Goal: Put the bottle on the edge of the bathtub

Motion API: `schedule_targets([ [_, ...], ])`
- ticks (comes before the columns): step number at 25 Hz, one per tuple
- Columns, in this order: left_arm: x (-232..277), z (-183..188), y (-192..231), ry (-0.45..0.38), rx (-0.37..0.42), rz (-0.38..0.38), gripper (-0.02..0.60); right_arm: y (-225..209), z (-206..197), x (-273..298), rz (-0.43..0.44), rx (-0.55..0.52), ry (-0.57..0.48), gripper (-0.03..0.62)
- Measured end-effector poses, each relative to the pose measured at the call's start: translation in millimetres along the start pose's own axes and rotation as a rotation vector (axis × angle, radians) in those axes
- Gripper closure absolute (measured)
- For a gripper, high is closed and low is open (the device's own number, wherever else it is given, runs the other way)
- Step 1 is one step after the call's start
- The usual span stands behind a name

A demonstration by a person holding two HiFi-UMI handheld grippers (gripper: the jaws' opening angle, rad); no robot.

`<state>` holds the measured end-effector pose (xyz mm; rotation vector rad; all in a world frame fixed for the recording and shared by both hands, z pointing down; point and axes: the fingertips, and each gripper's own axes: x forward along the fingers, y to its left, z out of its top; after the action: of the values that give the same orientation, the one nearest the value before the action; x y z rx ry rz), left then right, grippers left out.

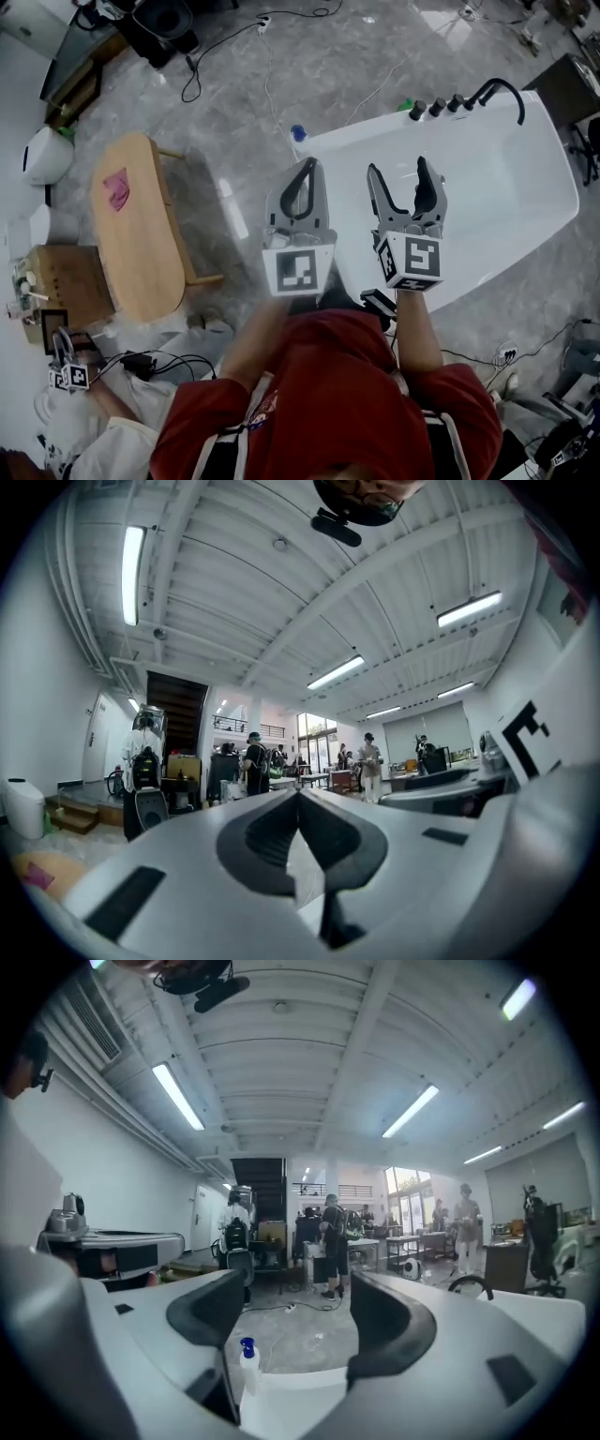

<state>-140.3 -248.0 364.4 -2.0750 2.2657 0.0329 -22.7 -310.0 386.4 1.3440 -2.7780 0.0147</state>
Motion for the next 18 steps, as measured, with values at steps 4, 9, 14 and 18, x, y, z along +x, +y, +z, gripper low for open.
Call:
schedule_targets([
  [4, -4, 15, -23, -0.018, 0.012, -0.041, 0.566, -16, 24, -25, -0.053, -0.020, -0.032, 0.241],
  [9, -3, 34, -55, -0.064, 0.053, -0.107, 0.566, -37, 50, -52, -0.128, -0.036, -0.062, 0.243],
  [14, -7, 48, -78, -0.077, 0.005, -0.151, 0.566, -48, 70, -77, -0.194, -0.067, -0.102, 0.243],
  [18, -7, 58, -103, -0.086, -0.016, -0.201, 0.566, -69, 78, -103, -0.256, -0.075, -0.112, 0.243],
])
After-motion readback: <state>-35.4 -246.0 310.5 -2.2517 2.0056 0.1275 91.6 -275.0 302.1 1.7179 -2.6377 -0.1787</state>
